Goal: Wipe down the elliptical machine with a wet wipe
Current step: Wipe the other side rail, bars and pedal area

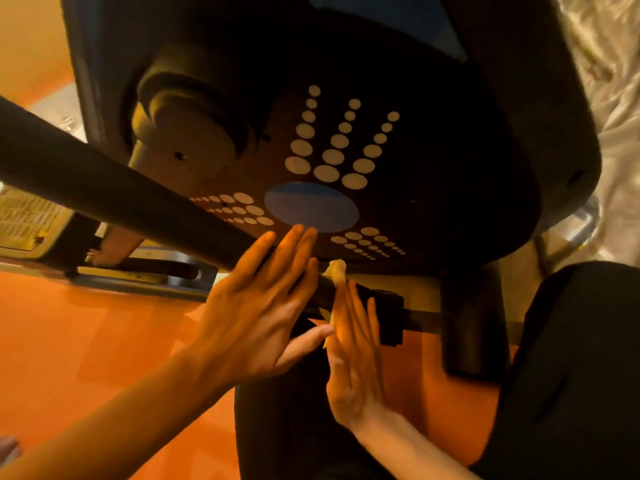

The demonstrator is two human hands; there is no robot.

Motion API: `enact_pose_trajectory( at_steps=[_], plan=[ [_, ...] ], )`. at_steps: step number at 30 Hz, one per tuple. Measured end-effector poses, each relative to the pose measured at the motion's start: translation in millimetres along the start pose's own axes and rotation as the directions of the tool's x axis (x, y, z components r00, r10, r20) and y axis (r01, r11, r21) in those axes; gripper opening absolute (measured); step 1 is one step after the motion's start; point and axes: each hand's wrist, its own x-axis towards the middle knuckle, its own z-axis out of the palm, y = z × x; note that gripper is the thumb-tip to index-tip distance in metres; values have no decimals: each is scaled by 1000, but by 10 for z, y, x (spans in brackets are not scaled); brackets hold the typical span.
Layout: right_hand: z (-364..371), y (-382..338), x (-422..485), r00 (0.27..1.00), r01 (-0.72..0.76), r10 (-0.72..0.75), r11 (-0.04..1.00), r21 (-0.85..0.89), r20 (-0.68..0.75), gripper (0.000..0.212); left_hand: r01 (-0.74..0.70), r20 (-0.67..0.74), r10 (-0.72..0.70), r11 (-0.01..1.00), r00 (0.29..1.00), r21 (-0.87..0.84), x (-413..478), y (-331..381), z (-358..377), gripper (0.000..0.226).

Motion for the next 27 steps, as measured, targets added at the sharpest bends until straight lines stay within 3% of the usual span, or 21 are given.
enact_pose_trajectory(
  at_steps=[5, 9, 13, 19, 23, 27],
  plan=[
    [-77, -14, 60, 999, 15, -12, 997, -70, 34, 69, -10, -80, 9, 1000, 997, -12, -96, -219, -353, 87],
    [-52, 39, 55, 997, 56, -51, 993, -105, 54, 68, 2, -105, 5, 997, 994, 72, -142, -541, -635, 85],
    [37, 21, 26, 999, -3, 9, 990, -144, 43, 65, 30, -148, -6, 986, 989, 163, -174, -927, -911, 82],
    [52, 116, -6, 998, -7, 23, 974, -228, 65, 66, 164, -300, -49, 913, 953, 373, -296, -1494, -1190, 78],
    [100, -118, 49, 999, -33, 37, 991, -129, 26, 68, 149, -311, -22, 908, 950, 390, -283, -1693, -1214, 76],
    [128, -644, 272, 995, 94, -95, 995, 34, 14, 70, 127, -304, -6, 916, 953, 381, -247, -1724, -1168, 75]
  ],
)
